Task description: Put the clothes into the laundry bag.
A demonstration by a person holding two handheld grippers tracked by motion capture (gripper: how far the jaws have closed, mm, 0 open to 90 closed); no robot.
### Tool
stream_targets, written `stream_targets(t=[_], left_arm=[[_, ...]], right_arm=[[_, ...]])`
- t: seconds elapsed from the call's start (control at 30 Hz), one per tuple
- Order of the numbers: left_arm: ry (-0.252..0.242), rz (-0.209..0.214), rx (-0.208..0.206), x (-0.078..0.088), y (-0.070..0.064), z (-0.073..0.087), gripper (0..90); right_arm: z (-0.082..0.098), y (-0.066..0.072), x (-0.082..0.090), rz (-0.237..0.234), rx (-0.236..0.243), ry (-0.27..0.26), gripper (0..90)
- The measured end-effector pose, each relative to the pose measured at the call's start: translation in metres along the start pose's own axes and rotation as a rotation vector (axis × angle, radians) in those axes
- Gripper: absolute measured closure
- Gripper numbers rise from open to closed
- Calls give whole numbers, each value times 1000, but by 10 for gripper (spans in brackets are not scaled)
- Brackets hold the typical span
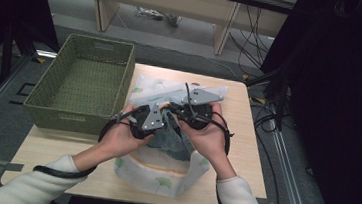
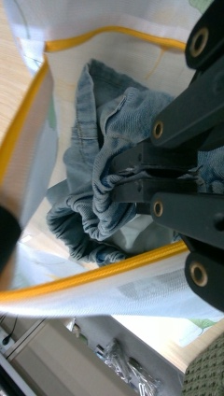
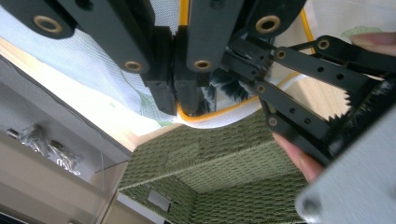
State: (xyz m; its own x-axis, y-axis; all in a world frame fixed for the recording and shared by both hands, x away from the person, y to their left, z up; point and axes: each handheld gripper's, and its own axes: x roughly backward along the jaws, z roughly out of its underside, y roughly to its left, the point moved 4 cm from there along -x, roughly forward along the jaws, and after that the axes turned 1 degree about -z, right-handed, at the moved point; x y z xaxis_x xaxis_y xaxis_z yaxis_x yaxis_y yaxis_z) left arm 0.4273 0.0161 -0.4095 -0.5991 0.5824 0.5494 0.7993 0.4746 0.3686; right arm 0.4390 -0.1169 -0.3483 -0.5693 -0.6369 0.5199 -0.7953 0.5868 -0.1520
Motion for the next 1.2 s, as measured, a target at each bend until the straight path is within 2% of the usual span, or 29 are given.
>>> stream_targets(t=[0.47, 0.67, 0.73, 1.0, 1.2], left_arm=[[-6, -6, -2, -5, -2, 2, 858], [-2, -9, -10, -15, -5, 7, 857], [3, -10, -13, -20, -7, 9, 857], [36, -6, -49, -37, -17, 16, 852], [55, -26, -73, -49, -20, 21, 850]], right_arm=[[0, 1, 0, -1, 0, 2, 900], [3, -1, -2, -5, -7, 10, 900], [4, -2, -3, -3, -22, 20, 900], [8, -4, -6, -2, -18, 31, 900], [11, -5, -9, -2, -20, 42, 900]])
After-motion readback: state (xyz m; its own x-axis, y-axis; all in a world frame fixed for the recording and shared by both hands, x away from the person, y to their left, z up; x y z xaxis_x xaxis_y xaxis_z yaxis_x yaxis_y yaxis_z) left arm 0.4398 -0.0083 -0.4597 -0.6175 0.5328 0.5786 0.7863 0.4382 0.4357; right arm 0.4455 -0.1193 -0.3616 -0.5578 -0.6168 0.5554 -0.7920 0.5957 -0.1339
